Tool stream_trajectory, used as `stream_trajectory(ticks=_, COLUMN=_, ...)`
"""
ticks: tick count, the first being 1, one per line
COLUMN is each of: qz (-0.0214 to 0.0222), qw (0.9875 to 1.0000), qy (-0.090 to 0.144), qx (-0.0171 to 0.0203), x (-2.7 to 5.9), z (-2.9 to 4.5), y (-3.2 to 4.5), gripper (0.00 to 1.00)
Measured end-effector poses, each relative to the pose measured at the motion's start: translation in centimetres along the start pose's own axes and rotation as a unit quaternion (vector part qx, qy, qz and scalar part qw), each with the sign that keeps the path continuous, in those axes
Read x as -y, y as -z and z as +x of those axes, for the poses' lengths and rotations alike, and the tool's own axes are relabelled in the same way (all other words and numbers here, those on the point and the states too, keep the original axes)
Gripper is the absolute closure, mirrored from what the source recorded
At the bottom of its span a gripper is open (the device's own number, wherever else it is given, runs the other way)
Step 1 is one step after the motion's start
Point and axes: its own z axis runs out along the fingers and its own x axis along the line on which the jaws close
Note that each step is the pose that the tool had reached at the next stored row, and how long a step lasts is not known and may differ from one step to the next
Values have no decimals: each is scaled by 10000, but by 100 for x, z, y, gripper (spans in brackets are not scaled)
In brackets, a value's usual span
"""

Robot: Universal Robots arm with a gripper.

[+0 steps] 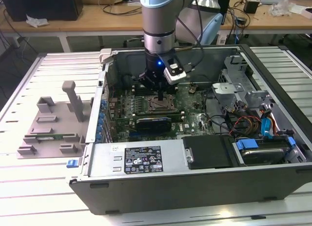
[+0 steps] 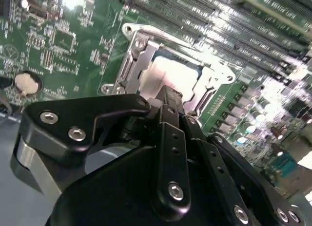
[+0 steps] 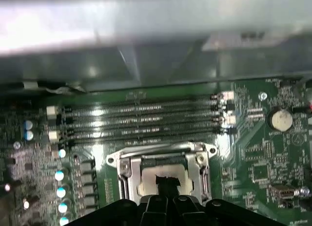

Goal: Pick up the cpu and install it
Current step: 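Install the first cpu locking lever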

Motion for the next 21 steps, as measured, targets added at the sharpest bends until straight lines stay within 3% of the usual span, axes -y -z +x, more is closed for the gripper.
stream_trajectory(ticks=2, qz=3, qw=10000, qy=13, qx=-50, x=37, z=-45, y=-3, gripper=89)
stream_trajectory(ticks=4, qz=4, qw=9999, qy=104, qx=-71, x=39, z=-96, y=-3, gripper=89)
stream_trajectory(ticks=11, qz=1, qw=9998, qy=164, qx=-71, x=38, z=-97, y=-4, gripper=89)
stream_trajectory(ticks=17, qz=6, qw=9998, qy=190, qx=-70, x=41, z=-105, y=200, gripper=89)
stream_trajectory(ticks=21, qz=9, qw=9998, qy=196, qx=-69, x=41, z=-107, y=258, gripper=89)
